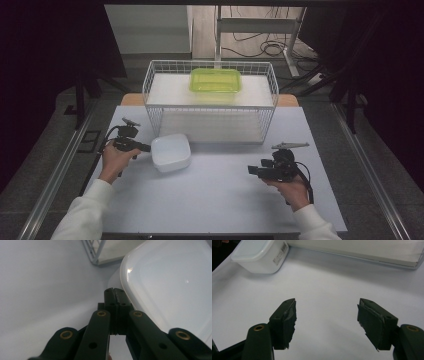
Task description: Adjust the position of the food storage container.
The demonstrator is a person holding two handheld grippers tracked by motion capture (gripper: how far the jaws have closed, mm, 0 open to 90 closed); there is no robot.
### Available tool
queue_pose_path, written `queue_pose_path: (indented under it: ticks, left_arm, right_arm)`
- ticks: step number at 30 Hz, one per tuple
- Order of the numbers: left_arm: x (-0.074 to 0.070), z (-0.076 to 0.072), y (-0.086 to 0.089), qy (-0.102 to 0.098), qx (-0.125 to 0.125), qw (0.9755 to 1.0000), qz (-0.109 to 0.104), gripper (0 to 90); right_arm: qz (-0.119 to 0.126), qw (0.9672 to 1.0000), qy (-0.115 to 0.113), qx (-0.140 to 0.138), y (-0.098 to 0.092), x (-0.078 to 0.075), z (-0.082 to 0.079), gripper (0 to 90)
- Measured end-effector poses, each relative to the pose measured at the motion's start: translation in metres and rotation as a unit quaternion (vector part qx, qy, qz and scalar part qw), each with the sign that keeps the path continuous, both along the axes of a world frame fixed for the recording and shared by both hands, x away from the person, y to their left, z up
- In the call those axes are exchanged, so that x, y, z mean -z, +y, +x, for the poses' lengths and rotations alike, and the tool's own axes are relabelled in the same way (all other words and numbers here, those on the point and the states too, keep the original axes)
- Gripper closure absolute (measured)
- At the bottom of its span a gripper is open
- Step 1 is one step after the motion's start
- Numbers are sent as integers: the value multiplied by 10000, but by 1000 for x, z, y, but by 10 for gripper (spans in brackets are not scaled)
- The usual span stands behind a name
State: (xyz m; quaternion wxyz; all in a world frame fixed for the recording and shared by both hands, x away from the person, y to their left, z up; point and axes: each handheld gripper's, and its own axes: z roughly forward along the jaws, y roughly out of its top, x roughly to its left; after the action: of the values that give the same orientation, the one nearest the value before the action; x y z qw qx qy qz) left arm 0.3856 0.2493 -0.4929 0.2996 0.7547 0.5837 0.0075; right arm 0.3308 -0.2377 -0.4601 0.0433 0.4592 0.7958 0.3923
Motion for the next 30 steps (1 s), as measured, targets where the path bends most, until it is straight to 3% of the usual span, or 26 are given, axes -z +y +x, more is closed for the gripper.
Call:
queue_pose_path:
  ticks: [19, 25, 30]
  left_arm:
    - [3, 9, -54, -10, 530, 9982, -276, 900]
    - [4, 11, -70, -18, 629, 9974, -351, 900]
    - [5, 11, -82, -45, 613, 9965, -563, 900]
  right_arm:
    - [4, 10000, 25, -63, 2, 1, 0, 312]
    - [0, 10000, 31, -80, 2, 1, 0, 312]
    - [-4, 10000, 40, -89, 2, 1, 0, 312]
